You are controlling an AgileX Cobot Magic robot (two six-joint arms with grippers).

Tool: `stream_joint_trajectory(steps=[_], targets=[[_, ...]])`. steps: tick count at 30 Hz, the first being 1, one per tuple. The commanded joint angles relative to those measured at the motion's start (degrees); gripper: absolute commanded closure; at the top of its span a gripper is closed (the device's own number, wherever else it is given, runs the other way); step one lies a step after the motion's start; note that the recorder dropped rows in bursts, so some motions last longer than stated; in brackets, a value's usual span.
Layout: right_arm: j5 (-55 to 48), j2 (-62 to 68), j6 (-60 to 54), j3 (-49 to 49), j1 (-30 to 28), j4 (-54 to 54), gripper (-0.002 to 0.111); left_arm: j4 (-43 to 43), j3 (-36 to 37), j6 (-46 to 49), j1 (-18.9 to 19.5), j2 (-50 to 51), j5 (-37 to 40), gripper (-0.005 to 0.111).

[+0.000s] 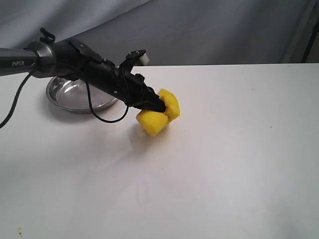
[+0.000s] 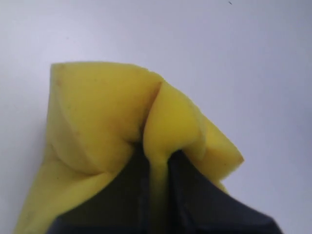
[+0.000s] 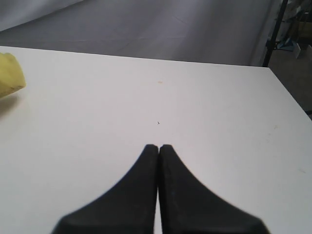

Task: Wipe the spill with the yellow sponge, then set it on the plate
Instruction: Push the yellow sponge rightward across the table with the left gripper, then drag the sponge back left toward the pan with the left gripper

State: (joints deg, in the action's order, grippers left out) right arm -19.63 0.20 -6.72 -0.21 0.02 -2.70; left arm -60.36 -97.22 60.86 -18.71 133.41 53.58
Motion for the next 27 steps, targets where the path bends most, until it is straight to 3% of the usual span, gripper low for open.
stream_joint_trajectory(steps=[1,9,17,27], targets=[[0.0,-0.2,-0.1,0.2,0.1,-0.2,0.108,-1.4,-0.4,-1.3,1.0,1.7,-1.7,0.107],[0.0,-0.2,-0.1,0.2,0.1,-0.2,0.108,1.8,-0.4,-5.8,4.4,6.7,4.2,0.107],[0.0,-0.2,-0.1,0.2,0.1,-0.2,0.108,14.1,-0.4,-14.3,10.3,6.8,16.2,0.107],[0.0,-0.2,-0.1,0.2,0.1,-0.2,0.108,28.7,-0.4,-17.5,13.8,6.8,16.4,0.107]])
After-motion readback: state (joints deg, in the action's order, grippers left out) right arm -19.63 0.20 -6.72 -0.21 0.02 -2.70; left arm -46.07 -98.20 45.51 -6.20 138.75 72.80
